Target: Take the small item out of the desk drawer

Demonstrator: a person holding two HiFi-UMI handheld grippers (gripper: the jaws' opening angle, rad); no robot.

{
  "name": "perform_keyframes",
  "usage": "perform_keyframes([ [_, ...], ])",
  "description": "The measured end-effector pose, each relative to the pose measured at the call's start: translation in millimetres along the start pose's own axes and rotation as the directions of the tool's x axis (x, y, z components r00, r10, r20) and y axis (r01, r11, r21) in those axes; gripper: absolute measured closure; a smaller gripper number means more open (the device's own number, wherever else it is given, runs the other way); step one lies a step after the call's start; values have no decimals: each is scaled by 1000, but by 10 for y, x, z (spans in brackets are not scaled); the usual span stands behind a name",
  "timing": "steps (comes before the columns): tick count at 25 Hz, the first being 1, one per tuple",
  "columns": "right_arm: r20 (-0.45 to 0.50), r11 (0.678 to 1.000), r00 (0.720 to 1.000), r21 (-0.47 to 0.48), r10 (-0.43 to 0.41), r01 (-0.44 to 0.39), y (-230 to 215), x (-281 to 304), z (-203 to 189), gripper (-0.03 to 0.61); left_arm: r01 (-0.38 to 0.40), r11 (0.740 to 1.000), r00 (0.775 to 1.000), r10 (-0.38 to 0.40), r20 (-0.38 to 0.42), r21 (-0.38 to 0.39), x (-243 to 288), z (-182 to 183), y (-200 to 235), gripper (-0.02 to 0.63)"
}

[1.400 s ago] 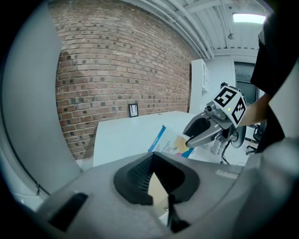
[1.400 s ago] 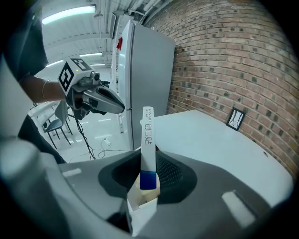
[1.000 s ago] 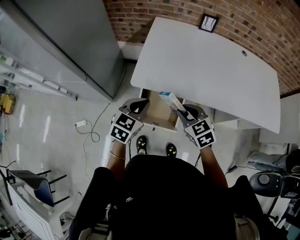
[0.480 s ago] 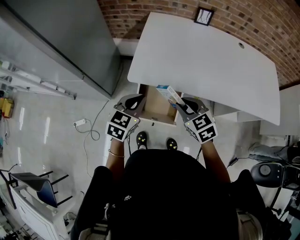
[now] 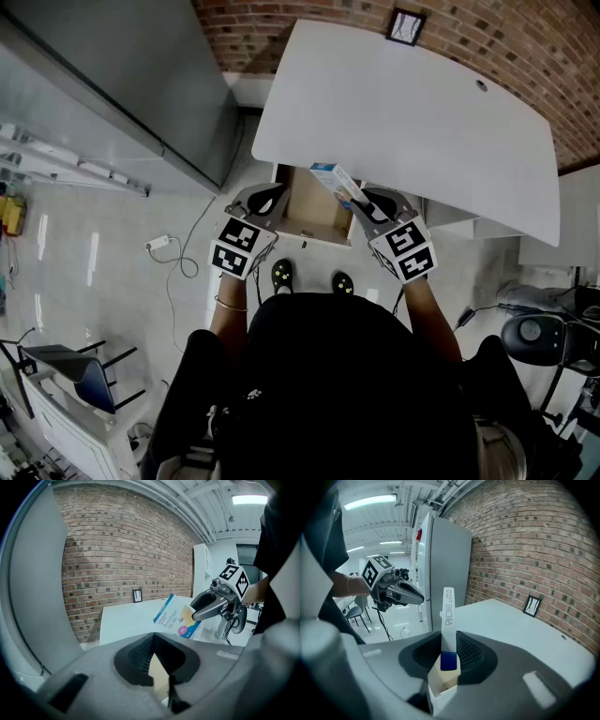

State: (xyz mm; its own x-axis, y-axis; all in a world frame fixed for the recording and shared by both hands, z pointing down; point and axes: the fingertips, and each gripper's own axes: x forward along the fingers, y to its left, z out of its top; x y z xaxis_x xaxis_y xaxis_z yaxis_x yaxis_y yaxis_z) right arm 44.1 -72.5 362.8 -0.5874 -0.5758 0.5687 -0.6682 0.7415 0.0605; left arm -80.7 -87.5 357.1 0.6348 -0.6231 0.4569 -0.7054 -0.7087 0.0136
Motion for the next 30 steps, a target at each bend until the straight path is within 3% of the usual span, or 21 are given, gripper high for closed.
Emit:
perform_keyframes([
  [19,64,999,998,44,0,-3,-40,-65,173,471,-8,1000,1000,8,30,8,-17,133,22,614],
  [30,166,994,985,106,-43,25,-162,-246,380,470,-19,1000,989,18,145,3,-83,473,-21,614],
])
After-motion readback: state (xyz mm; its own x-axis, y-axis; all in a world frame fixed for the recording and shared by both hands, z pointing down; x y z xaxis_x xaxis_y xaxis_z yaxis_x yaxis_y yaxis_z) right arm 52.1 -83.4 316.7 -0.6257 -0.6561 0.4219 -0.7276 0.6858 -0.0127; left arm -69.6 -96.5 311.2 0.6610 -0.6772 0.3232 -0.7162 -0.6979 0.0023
